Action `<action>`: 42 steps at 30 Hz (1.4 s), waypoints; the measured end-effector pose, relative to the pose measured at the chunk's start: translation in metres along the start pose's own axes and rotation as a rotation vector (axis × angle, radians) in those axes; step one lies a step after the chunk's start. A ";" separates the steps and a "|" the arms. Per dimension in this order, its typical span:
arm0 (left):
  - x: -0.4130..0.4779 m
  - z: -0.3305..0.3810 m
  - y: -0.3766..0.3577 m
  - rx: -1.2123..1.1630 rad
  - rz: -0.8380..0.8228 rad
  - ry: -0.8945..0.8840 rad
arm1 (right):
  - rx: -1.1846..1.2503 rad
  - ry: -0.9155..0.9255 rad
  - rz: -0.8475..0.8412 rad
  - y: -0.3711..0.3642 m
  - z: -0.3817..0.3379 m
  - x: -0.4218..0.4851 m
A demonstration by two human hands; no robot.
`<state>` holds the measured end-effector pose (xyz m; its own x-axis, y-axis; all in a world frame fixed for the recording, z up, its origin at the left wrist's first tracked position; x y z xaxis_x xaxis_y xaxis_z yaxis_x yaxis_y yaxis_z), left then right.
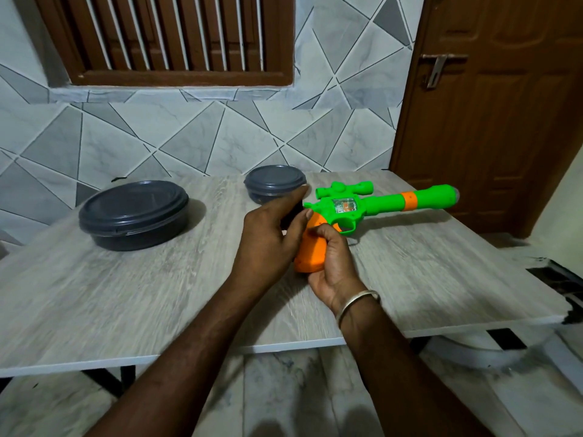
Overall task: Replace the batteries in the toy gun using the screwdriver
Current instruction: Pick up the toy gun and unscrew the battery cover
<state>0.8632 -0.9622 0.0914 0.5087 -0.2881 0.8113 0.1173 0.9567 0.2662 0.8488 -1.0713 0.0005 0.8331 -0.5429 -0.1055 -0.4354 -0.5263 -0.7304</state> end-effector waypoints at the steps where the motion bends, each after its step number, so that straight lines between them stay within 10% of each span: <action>1: -0.001 0.000 0.000 -0.007 -0.008 -0.008 | -0.008 0.001 0.002 0.000 0.000 0.000; 42: 0.006 -0.012 -0.001 -0.047 -0.031 0.088 | -0.006 -0.003 -0.015 -0.002 0.002 0.001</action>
<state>0.8768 -0.9643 0.0898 0.5768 -0.3148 0.7538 0.1727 0.9489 0.2641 0.8513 -1.0700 0.0002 0.8406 -0.5329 -0.0968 -0.4248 -0.5379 -0.7282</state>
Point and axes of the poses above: each hand's wrist, its own x-axis towards the middle knuckle, its own y-axis out of the back of the hand, z = x × y, the point moved 7 cm from there along x, towards the middle knuckle, and after that the axes turned 4 degrees about z, right-handed, at the moved point
